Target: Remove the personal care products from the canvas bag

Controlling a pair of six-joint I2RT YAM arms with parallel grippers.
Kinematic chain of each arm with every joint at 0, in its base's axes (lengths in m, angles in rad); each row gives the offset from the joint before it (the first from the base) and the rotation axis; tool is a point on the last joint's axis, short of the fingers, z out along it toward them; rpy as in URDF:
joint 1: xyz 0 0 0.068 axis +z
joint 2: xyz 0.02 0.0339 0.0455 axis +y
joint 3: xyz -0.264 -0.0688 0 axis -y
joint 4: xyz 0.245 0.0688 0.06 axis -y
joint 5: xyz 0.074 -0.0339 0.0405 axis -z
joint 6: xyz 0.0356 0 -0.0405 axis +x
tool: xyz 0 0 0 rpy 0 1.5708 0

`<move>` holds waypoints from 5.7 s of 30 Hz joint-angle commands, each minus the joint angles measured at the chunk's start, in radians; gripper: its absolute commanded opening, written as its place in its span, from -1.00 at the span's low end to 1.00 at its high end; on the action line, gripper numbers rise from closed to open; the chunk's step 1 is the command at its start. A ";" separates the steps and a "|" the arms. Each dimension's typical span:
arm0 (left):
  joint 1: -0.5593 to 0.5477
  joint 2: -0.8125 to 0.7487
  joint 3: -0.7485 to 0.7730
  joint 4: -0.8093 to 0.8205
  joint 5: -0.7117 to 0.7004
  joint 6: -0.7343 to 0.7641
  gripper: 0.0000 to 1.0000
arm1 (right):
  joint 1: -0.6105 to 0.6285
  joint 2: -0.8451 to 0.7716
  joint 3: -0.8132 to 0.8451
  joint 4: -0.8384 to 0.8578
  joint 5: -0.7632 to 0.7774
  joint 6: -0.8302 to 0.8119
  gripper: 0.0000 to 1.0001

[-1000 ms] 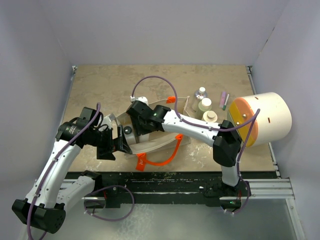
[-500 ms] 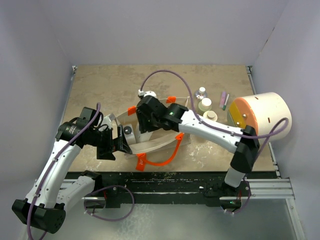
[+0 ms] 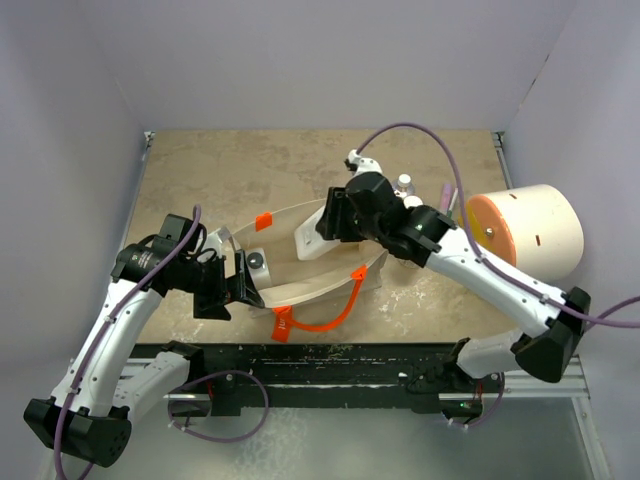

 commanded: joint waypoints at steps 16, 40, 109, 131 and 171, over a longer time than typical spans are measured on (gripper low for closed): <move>-0.002 0.009 0.029 0.024 -0.021 0.028 0.99 | -0.040 -0.323 0.267 -0.015 0.597 -0.375 -1.00; -0.003 0.009 0.040 0.010 -0.021 0.021 0.99 | -0.049 -0.477 -0.327 -0.347 0.683 0.363 -1.00; -0.002 -0.109 0.133 -0.088 -0.161 -0.094 0.75 | 0.249 0.160 0.162 0.161 0.054 -0.151 1.00; -0.004 -0.150 0.175 -0.146 -0.232 -0.110 0.96 | 0.301 0.500 0.297 0.045 0.080 0.061 0.84; -0.003 -0.163 0.161 -0.061 -0.234 -0.097 1.00 | 0.270 0.344 0.360 -0.089 0.244 0.084 -1.00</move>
